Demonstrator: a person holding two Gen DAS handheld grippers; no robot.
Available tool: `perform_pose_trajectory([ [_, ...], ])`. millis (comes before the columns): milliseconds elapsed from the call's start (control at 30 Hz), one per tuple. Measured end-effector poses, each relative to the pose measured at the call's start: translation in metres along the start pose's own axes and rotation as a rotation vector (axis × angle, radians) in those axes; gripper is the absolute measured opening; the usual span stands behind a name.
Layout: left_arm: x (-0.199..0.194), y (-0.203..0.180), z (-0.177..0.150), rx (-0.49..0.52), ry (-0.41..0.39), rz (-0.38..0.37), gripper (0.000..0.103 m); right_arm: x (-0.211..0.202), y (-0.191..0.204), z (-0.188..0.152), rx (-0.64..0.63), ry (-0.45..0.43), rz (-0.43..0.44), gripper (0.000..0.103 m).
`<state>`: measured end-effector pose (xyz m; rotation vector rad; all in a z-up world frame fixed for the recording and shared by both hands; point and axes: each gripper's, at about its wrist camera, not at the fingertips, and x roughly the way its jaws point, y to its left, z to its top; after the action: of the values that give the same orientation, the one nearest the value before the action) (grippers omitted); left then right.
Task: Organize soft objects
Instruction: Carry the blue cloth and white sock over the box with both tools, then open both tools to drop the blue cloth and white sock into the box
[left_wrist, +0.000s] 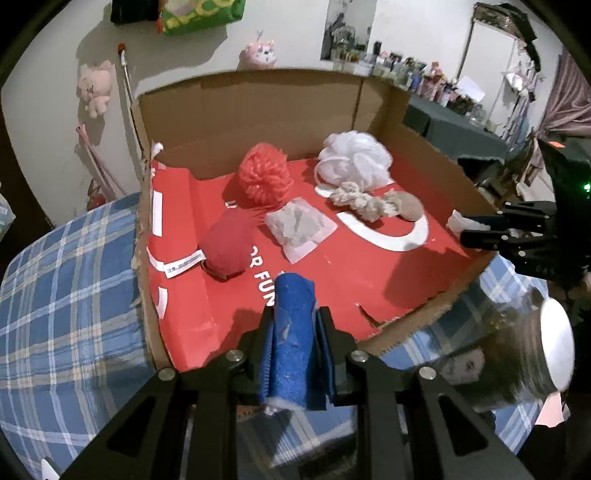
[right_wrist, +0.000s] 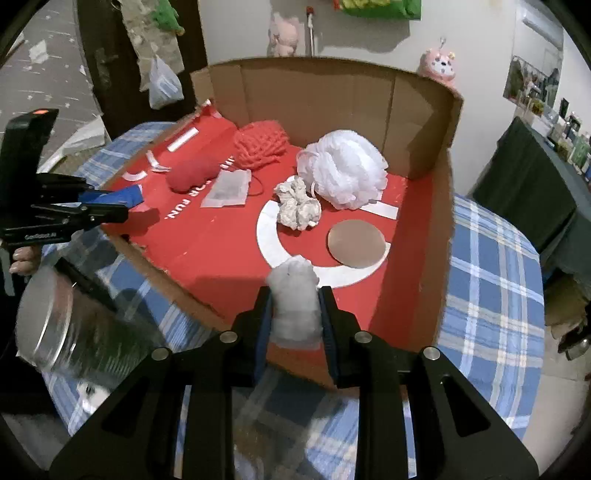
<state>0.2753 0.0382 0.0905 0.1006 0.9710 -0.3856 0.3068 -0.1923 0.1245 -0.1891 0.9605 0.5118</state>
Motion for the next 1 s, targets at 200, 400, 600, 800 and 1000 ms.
perform_pose_trajectory([
  [200,0.022,0.006,0.009,-0.013,0.077,0.036,0.023,0.025,0.001,0.015,-0.027,0.084,-0.063,0.024],
  [400,0.037,0.010,0.010,-0.013,0.123,0.062,0.023,0.044,0.003,0.018,-0.055,0.159,-0.113,0.024],
  [600,0.044,0.008,0.012,0.005,0.140,0.078,0.024,0.056,-0.002,0.015,-0.054,0.200,-0.152,0.024],
  [800,0.050,0.006,0.012,0.011,0.149,0.082,0.024,0.058,-0.003,0.015,-0.054,0.205,-0.157,0.025],
  [1000,0.052,0.005,0.012,0.012,0.152,0.082,0.025,0.059,-0.002,0.016,-0.051,0.208,-0.149,0.031],
])
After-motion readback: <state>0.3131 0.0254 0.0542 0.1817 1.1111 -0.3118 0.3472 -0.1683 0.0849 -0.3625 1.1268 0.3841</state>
